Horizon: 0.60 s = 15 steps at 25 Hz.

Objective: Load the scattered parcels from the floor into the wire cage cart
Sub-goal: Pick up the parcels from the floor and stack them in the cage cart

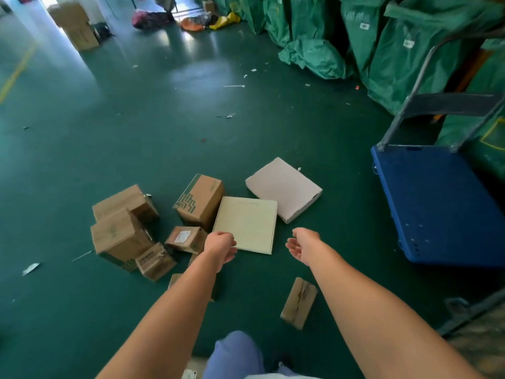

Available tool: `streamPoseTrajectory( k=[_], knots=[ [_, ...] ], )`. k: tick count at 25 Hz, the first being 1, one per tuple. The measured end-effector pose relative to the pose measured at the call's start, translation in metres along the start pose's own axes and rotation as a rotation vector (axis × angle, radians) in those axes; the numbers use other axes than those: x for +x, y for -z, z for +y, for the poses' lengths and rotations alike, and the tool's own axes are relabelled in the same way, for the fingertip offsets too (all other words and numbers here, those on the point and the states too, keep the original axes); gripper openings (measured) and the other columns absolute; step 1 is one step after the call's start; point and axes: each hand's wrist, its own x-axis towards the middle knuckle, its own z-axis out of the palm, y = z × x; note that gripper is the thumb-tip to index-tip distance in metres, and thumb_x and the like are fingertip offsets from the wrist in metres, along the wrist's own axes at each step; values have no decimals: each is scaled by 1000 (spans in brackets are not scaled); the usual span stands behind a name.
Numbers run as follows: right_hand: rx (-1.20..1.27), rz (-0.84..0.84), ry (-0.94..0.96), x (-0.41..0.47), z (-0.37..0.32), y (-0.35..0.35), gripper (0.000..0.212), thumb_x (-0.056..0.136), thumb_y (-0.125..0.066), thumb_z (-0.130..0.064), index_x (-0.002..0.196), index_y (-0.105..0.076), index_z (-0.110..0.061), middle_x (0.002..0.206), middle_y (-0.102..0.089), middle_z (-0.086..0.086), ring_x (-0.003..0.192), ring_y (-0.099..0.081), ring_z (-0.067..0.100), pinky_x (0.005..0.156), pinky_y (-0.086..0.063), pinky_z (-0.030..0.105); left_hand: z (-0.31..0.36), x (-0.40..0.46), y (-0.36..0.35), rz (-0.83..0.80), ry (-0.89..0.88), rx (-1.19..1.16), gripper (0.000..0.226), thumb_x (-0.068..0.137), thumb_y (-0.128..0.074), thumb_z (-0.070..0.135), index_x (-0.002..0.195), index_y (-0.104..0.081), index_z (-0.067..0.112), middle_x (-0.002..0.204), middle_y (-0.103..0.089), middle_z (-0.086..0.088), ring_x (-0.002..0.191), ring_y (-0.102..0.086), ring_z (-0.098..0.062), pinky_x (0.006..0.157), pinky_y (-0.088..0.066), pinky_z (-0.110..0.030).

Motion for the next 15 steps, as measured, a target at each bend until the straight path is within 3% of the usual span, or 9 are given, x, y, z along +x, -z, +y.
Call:
streamPoseTrajectory(
  k=[5, 10, 15],
  knots=[
    [11, 62, -20, 71, -69, -44, 10, 96, -48, -10, 99, -55, -4, 79, -60, 8, 65, -57, 15, 53, -44, 25, 71, 102, -8, -21, -22, 19, 20, 99, -43, 9, 115, -56, 7, 100, -61, -9, 87, -60, -21, 73, -51, -32],
    [67, 175, -88, 147, -144, -106, 13, 96, -44, -7, 86, -53, -4, 76, -59, 8, 63, -57, 16, 53, -45, 24, 158, 232, -20, -98, 23, 56, 24, 99, -42, 8, 119, -54, 4, 107, -61, -12, 90, -60, -23, 78, -51, -33],
    [142, 192, -140, 200, -218, -163, 12, 94, -46, -7, 99, -56, -3, 83, -62, 10, 63, -59, 16, 51, -46, 24, 248, 313, -41, -194, 42, 151, 22, 99, -41, 9, 118, -53, 5, 104, -59, -11, 88, -58, -23, 76, -48, -33]
  ],
)
